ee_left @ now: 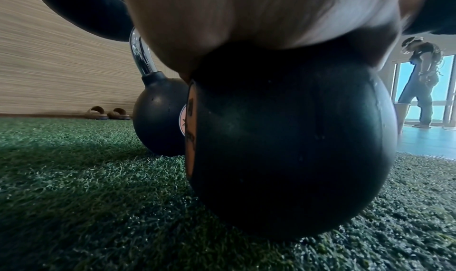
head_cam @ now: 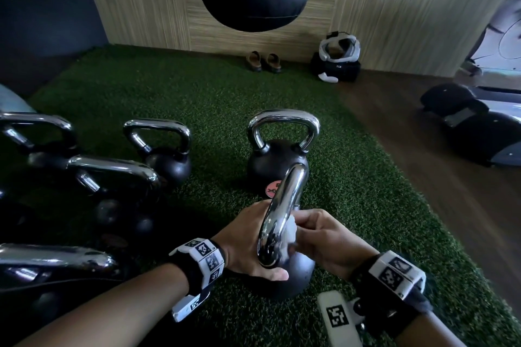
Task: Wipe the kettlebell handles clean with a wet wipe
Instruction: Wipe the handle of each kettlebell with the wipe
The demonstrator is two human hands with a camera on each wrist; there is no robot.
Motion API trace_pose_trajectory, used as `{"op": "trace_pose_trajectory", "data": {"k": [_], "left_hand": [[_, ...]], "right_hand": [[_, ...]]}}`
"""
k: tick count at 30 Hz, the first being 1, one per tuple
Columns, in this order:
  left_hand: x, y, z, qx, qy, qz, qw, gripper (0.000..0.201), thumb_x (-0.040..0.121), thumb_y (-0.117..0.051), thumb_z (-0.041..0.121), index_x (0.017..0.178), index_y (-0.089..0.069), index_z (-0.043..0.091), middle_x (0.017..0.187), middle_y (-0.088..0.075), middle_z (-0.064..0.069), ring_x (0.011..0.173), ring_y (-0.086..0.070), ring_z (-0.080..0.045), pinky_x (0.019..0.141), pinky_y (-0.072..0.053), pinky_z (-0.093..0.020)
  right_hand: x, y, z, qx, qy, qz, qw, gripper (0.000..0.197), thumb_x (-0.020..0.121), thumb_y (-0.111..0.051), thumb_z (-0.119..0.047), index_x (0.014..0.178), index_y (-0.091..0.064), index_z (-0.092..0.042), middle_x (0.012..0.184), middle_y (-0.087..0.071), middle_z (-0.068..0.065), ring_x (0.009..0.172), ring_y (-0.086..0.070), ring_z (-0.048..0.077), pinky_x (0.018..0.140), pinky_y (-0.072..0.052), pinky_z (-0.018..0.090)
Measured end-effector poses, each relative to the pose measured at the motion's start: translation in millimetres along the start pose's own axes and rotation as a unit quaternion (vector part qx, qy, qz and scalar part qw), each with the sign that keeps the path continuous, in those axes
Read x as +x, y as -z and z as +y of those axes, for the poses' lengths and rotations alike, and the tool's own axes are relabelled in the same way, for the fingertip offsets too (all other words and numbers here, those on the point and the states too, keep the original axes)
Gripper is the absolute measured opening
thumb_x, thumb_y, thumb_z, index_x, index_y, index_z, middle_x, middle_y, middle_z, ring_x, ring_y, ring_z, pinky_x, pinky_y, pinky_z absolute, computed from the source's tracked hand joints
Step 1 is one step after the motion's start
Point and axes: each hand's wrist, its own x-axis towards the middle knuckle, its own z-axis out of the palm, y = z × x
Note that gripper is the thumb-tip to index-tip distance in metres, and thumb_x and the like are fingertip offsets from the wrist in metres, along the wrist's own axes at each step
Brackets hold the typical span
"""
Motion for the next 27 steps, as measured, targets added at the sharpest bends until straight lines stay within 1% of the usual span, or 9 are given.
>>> {"op": "trace_pose_trajectory", "data": {"k": [2,5,9,12,16,20,23,25,27], "left_hand": [[0,0,-1,0.007,-0.012,0.012,1.000,0.097,0.058,-0.098,0.041,0.139,-0.044,0.035,0.135,-0.058,0.009,0.129,-0.058,-0.018,0.110,-0.046,-0.046],[-3,2,3,0.016,-0.031,0.030,0.999,0.103,0.057,-0.101,0.030,0.130,-0.031,0.051,0.127,-0.050,0.028,0.123,-0.056,-0.013,0.108,-0.047,-0.040],[-4,6,9,0.030,-0.033,0.017,0.999,0.103,0.056,-0.100,0.029,0.124,-0.026,0.055,0.124,-0.034,0.051,0.118,-0.049,-0.004,0.109,-0.044,-0.032],[-5,6,9,0.027,-0.017,0.016,0.999,0.106,0.057,-0.101,0.032,0.125,-0.024,0.059,0.125,-0.034,0.045,0.121,-0.052,-0.008,0.110,-0.046,-0.042],[-7,6,11,0.023,0.001,0.020,1.000,0.111,0.056,-0.102,0.029,0.127,-0.022,0.061,0.129,-0.037,0.030,0.128,-0.047,-0.008,0.116,-0.041,-0.036],[-5,5,13,0.013,0.000,0.028,1.000,0.111,0.057,-0.102,0.028,0.132,-0.025,0.057,0.135,-0.048,0.017,0.132,-0.051,-0.014,0.116,-0.042,-0.043],[-5,5,14,0.015,0.006,0.042,0.999,0.111,0.056,-0.101,0.032,0.136,-0.028,0.053,0.140,-0.050,0.008,0.133,-0.054,-0.021,0.113,-0.044,-0.048],[-6,7,14,0.021,0.017,0.038,0.999,0.111,0.056,-0.102,0.033,0.131,-0.024,0.057,0.138,-0.048,0.011,0.133,-0.051,-0.018,0.116,-0.041,-0.044],[-8,7,16,0.020,0.023,0.024,0.999,0.109,0.056,-0.103,0.031,0.124,-0.022,0.060,0.136,-0.042,0.014,0.134,-0.048,-0.016,0.119,-0.037,-0.038]], "right_hand": [[6,3,4,0.077,0.024,0.042,0.996,0.026,0.087,-0.060,0.003,0.109,-0.073,0.006,0.099,-0.075,0.018,0.082,-0.074,0.018,0.071,-0.060,0.021],[8,6,7,0.098,0.039,0.053,0.993,0.029,0.088,-0.057,0.006,0.113,-0.072,0.006,0.102,-0.074,0.019,0.085,-0.072,0.019,0.077,-0.059,0.023],[4,6,7,0.049,0.019,0.044,0.998,0.030,0.085,-0.061,0.009,0.113,-0.068,0.012,0.102,-0.073,0.023,0.083,-0.070,0.025,0.076,-0.060,0.028],[10,6,2,0.053,0.056,0.088,0.993,0.027,0.083,-0.076,0.003,0.108,-0.070,0.010,0.100,-0.073,0.024,0.083,-0.073,0.026,0.078,-0.063,0.031],[17,0,-1,0.049,0.110,0.156,0.980,0.036,0.072,-0.088,-0.017,0.097,-0.074,0.004,0.096,-0.074,0.023,0.081,-0.074,0.024,0.075,-0.063,0.029],[6,-6,-2,0.017,0.104,0.193,0.975,0.018,0.080,-0.072,-0.002,0.095,-0.073,0.007,0.091,-0.075,0.024,0.074,-0.074,0.024,0.066,-0.062,0.027],[6,-5,-8,-0.041,0.125,0.244,0.961,0.011,0.083,-0.071,0.007,0.093,-0.076,0.005,0.090,-0.075,0.028,0.074,-0.073,0.027,0.066,-0.063,0.028],[12,-6,-11,-0.103,0.151,0.299,0.937,0.013,0.085,-0.071,0.011,0.090,-0.078,0.002,0.087,-0.076,0.026,0.072,-0.073,0.025,0.065,-0.062,0.026],[16,-10,-13,-0.177,0.167,0.359,0.901,0.009,0.085,-0.074,0.008,0.087,-0.078,0.000,0.075,-0.078,0.012,0.063,-0.073,0.013,0.058,-0.057,0.018]]}}
